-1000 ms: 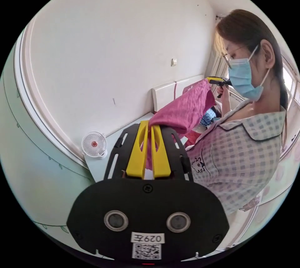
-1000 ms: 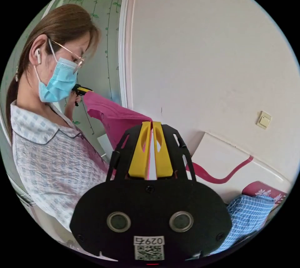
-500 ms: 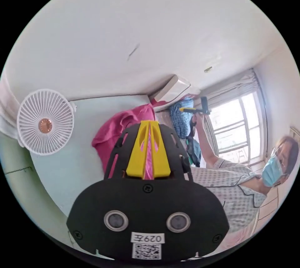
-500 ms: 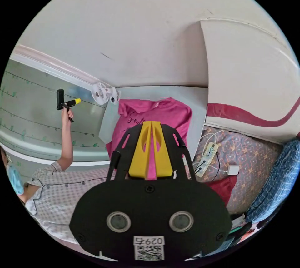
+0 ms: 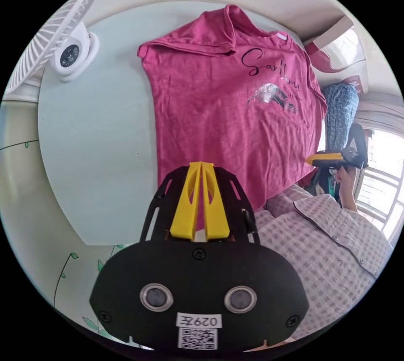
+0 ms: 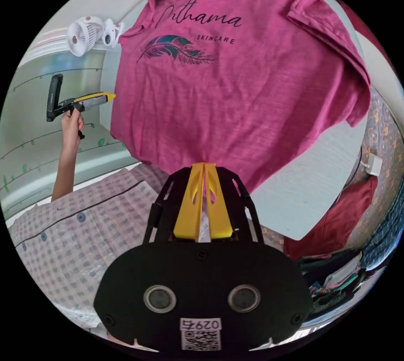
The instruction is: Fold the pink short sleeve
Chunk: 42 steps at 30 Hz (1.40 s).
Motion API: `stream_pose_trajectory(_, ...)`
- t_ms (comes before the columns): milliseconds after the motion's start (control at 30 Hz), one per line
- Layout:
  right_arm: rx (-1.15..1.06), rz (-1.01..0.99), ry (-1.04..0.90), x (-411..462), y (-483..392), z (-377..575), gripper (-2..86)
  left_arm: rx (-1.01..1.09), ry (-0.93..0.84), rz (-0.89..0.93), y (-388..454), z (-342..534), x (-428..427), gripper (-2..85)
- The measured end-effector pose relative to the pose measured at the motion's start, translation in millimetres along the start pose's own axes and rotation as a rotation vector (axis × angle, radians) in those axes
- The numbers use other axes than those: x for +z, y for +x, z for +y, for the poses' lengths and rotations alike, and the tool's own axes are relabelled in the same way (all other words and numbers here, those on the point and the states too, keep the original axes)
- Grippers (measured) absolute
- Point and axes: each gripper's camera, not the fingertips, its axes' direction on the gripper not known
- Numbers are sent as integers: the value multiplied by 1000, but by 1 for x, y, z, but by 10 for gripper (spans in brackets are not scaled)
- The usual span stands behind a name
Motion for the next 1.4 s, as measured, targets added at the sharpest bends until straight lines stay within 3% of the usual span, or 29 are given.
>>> stream_pose_trajectory(200, 21, 236, 2, 24, 14, -27, -5, 59, 14, -185, 20, 14, 42, -10)
stream_pose_trajectory(300, 101, 158, 22, 34, 38, -40, -5, 97, 1, -267, 37, 19, 61, -10)
stream_pose_trajectory(367, 106, 182, 30, 39, 41, -47, -5, 103, -40, -225, 38, 17, 68, -10)
stream_pose_trajectory(500, -15, 165, 57, 53, 25, -61, -4, 58, 85, -59, 27, 17, 57, -10)
stream_pose_trajectory(667, -66, 173, 10, 87, 21, -89, -5, 10, 21, -126, 9, -3, 87, -10)
stream_pose_trajectory(967, -178, 4, 4, 132, 5, -178, -5, 51, 57, -153, -12, -2, 132, -10)
stream_pose_trajectory(1200, -24, -43, 241, 118, 14, -282, -5, 209, 0, -154, -26, -11, 162, -10)
stream_pose_trajectory(1400, 108, -133, 230, 142, 35, -346, -5, 432, -34, -130, -40, -14, 183, -10)
